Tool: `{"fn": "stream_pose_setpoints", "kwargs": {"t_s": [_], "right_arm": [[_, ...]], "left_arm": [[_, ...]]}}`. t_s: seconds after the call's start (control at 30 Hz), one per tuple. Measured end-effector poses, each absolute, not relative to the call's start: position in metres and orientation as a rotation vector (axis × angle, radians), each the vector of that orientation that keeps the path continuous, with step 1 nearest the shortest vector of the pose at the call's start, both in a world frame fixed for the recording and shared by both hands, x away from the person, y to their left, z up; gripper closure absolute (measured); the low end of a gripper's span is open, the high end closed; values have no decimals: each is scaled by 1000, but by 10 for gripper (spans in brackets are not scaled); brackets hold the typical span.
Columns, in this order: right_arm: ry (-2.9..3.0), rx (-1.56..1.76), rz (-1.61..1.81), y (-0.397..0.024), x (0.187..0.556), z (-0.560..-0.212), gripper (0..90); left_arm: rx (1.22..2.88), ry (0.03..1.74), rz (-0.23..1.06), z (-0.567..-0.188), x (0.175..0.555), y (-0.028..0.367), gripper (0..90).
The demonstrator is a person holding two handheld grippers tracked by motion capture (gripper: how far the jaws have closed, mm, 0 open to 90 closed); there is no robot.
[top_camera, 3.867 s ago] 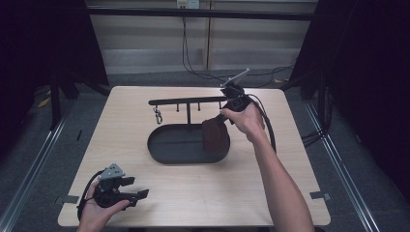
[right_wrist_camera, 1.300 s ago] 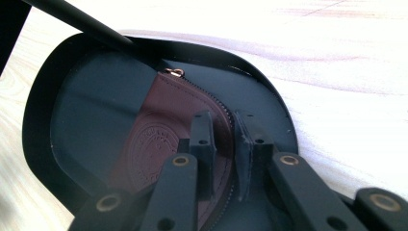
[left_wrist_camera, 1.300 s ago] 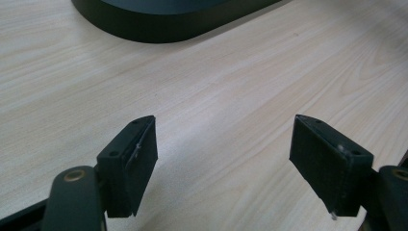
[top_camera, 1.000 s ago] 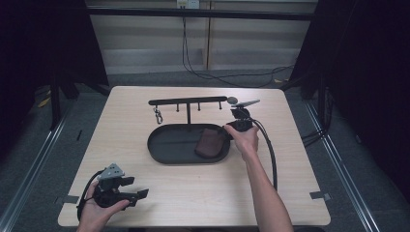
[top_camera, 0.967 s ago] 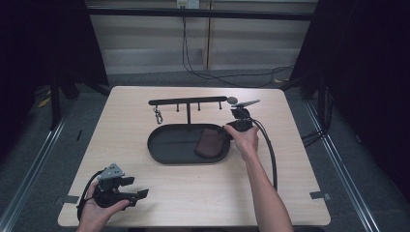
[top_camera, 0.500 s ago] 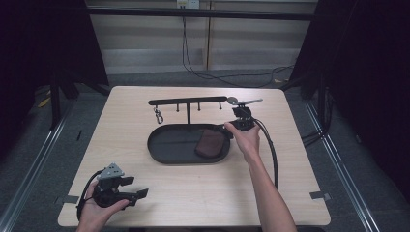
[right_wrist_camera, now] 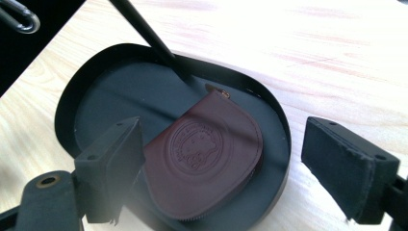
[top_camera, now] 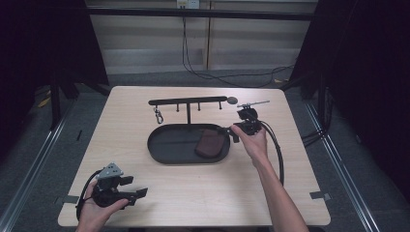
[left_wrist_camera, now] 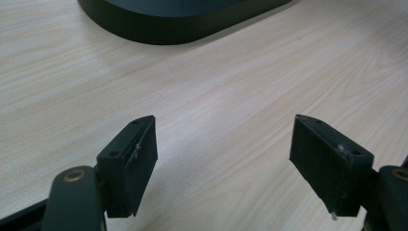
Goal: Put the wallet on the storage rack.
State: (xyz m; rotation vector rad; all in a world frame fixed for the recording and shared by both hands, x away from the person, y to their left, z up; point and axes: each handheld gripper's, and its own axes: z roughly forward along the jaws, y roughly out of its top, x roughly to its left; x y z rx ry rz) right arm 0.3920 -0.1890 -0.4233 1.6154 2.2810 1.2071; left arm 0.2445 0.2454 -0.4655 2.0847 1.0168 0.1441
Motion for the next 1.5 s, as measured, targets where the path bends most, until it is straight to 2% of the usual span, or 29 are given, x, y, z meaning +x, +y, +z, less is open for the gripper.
{"fn": "stream_pose_setpoints", "kwargs": {"t_s": [0.7,1.27,1.5], "right_arm": [[2219,1574,1180,-224,333,-423,154],[2152,1606,1120,-266,262,-444,169],[2133,1616,1105,-279,244,-447,163]], "left_arm": [[2068,1047,153,-465,246,248,253],[2064,1060,156,-466,247,249,252],[2064,1063,155,-466,247,249,252]]}}
